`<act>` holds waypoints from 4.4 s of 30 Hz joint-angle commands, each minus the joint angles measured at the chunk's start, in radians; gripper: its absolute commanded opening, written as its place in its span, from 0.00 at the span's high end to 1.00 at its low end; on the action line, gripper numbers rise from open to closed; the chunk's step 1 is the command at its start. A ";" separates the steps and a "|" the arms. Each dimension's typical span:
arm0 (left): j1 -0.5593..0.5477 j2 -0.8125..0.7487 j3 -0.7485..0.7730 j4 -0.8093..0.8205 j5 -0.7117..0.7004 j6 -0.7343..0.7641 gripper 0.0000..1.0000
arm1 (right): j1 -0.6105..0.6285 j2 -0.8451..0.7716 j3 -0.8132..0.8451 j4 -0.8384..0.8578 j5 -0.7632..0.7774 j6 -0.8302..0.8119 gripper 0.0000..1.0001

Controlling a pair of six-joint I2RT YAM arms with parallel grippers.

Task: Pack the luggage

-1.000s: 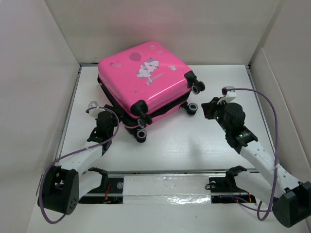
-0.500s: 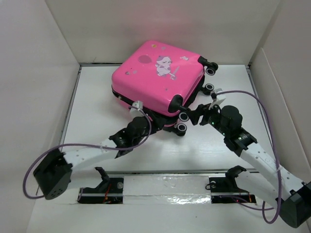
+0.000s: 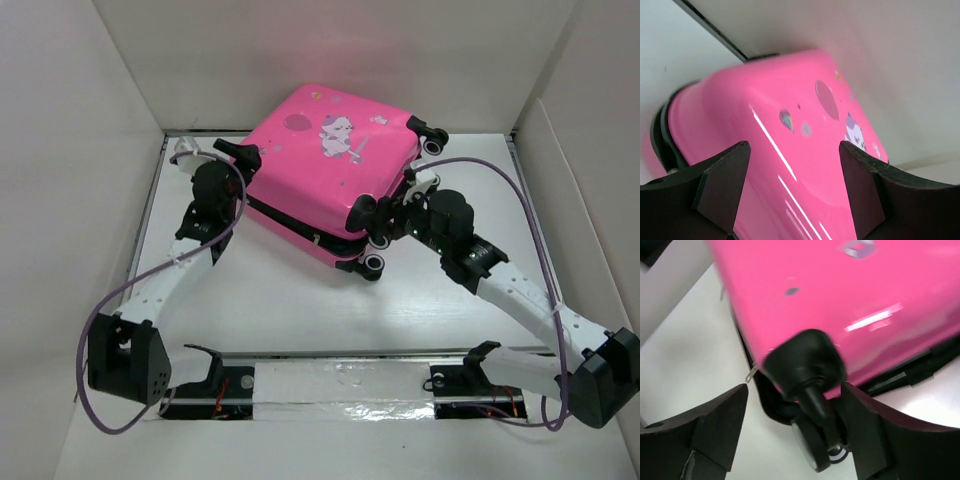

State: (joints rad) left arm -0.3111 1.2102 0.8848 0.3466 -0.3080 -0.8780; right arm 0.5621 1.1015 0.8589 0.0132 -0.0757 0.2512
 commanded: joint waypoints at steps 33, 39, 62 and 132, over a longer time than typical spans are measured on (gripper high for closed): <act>0.397 0.414 0.353 -0.164 0.371 0.166 0.27 | -0.022 -0.480 -0.270 -0.284 0.214 0.042 1.00; 0.397 0.480 0.328 -0.125 0.377 0.132 0.28 | -0.082 -0.531 -0.261 -0.188 0.162 0.080 0.45; 0.264 0.841 0.630 -0.233 0.487 0.203 0.29 | -0.390 0.501 0.176 0.137 -0.033 0.157 0.78; -0.752 -0.491 -0.590 -0.201 -0.157 -0.019 0.72 | 0.015 -0.952 -0.632 -0.167 -0.157 0.186 0.48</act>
State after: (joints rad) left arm -1.0592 0.6739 0.2596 0.1040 -0.5030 -0.9169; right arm 0.5583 0.0982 0.2230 -0.1490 -0.2539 0.4343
